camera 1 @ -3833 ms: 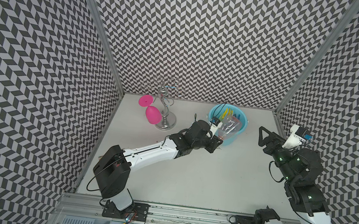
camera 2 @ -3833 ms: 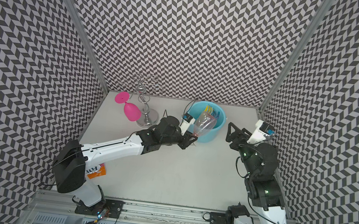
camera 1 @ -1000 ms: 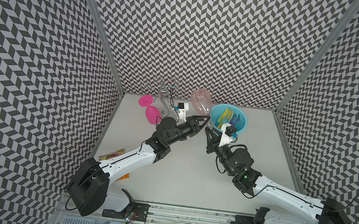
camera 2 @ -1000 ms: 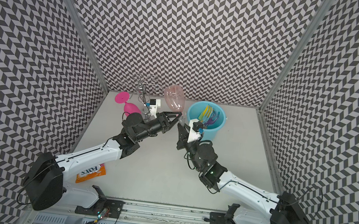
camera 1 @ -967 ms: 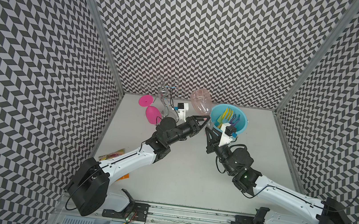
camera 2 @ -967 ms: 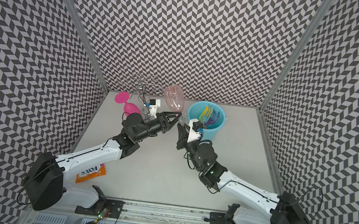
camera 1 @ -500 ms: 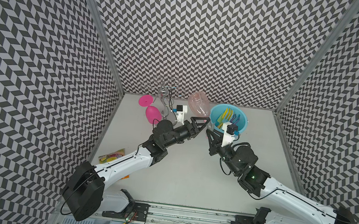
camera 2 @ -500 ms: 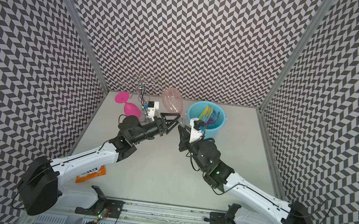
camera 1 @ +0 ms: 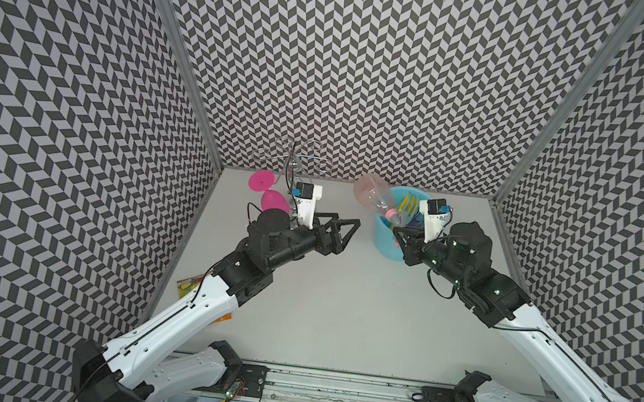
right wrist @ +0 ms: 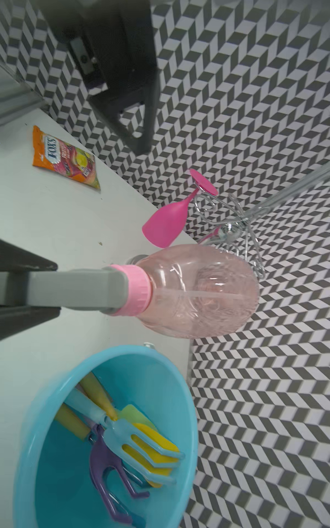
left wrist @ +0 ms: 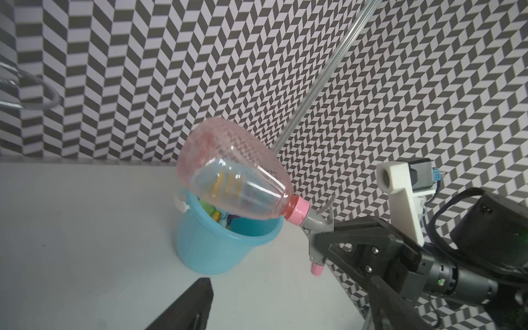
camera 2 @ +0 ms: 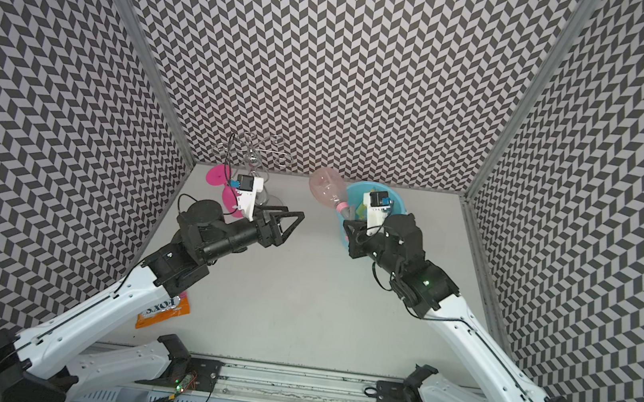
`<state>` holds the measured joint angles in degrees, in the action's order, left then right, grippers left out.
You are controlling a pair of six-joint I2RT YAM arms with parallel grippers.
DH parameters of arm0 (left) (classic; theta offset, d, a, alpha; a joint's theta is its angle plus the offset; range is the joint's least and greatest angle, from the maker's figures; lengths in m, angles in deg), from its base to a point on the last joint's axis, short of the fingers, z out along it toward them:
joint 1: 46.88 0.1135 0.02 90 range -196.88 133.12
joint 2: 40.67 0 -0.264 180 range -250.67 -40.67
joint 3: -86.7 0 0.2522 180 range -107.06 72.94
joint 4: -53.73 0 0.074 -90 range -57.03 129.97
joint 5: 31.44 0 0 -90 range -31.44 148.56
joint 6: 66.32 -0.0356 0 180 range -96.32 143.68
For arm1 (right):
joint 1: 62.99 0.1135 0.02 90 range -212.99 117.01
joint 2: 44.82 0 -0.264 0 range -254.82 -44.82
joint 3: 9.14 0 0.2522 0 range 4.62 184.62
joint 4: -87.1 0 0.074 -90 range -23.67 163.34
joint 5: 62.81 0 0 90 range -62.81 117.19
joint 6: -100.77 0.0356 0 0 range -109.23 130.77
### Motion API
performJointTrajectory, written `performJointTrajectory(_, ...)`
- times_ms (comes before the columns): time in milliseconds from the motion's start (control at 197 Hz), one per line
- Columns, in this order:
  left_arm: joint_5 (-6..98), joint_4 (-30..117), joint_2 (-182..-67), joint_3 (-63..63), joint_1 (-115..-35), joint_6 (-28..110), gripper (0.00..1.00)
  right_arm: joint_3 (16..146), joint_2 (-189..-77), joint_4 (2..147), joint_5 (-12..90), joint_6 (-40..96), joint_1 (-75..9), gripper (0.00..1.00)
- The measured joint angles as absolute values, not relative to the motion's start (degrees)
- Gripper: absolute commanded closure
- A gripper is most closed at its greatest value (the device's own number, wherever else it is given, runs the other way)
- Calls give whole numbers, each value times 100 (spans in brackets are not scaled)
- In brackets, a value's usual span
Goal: Organize the gardening tools
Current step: Adjust the gardening tool at the center of the board.
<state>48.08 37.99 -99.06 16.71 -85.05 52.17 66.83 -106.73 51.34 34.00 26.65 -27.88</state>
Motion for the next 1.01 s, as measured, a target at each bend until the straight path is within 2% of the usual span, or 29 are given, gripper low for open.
performJointTrajectory(162, 5158, 3342, -9866, 1656, -8768, 3775, 13, 6823, -10815, 4268, 4078, 2474, -2788, 100)
performJointTrajectory(415, 6200, 3067, -9952, 1682, -10014, 1399, 18, 7011, -11040, 3265, 4972, 2158, -2788, 100)
performJointTrajectory(613, 7140, 3137, -10015, 2198, -10381, 13, 21, 7037, -11040, 2922, 5470, 1998, -2788, 100)
performJointTrajectory(790, 7391, 3124, -10004, 2548, -10542, -800, 24, 7094, -11027, 2699, 5697, 1880, -2788, 100)
performJointTrajectory(1008, 7394, 3250, -10199, 2543, -10695, -1174, 28, 7094, -11009, 2576, 5881, 1817, -2788, 100)
